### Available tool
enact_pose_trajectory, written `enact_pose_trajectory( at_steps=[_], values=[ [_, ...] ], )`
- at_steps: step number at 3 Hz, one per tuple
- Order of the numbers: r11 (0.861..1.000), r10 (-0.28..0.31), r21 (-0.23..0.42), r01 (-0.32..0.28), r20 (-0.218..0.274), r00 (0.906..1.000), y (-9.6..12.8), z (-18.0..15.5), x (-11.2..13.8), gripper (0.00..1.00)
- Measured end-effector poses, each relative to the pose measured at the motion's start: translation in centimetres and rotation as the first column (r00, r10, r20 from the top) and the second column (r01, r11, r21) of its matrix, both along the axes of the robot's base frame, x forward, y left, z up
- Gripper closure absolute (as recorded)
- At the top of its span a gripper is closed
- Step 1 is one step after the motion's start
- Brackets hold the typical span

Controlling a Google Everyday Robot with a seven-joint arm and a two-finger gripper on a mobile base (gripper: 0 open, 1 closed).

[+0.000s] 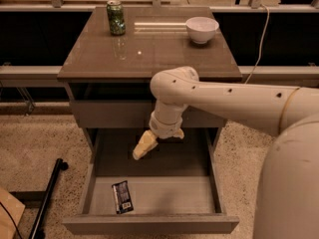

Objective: Pick rxbar blueberry from middle drawer and place on counter

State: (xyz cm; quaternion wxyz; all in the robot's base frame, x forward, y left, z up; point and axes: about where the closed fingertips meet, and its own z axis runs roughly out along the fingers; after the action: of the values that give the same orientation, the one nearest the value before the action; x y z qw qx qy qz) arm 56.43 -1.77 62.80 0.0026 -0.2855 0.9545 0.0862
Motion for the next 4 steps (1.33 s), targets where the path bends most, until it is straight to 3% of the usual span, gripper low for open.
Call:
enact_pose_trajectory(
  at_steps=[2,3,4],
  values=[
    [0.999,-0.040,0.007,0.040,-0.012,0.9991,1.7,-1.6,0.2,0.00],
    [0.994,-0.113,0.004,0.113,-0.017,0.9934,4.0,-5.0,1.4,0.00],
    [0.979,-0.202,-0.028,0.201,-0.040,0.9785,5.6,-8.9,2.2,0.00]
  ],
)
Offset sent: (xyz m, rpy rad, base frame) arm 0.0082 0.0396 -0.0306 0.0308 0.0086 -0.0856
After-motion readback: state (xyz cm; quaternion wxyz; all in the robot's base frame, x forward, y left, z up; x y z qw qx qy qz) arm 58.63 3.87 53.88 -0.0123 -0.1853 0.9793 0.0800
